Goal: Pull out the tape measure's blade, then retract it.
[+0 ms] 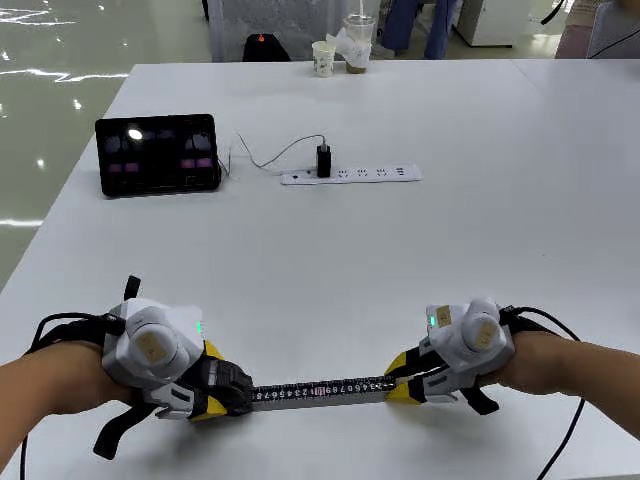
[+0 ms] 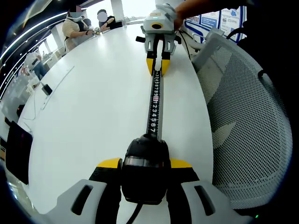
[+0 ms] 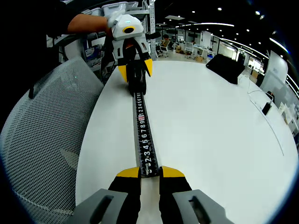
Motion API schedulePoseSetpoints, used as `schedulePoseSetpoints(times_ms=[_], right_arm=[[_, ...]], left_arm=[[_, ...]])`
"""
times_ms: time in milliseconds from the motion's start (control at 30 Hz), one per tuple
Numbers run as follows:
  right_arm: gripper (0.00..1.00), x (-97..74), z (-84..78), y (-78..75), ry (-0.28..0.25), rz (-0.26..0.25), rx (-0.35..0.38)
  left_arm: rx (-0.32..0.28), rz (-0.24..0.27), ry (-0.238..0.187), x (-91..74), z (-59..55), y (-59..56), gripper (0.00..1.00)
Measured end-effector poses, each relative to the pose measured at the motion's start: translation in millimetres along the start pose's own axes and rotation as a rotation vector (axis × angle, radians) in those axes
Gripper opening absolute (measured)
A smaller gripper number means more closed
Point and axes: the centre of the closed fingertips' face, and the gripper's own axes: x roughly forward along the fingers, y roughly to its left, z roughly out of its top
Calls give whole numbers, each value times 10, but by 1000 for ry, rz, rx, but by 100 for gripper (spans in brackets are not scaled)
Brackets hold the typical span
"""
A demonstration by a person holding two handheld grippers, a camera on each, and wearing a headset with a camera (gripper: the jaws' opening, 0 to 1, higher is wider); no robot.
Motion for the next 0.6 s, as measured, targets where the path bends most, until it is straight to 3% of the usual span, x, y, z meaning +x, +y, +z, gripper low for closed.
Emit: schedulePoseSetpoints(times_ms=[600], right_arm=[[11,-99,-96,-3,8,-10,8]], left_arm=[[0,1,-1,5,-8,8,31]])
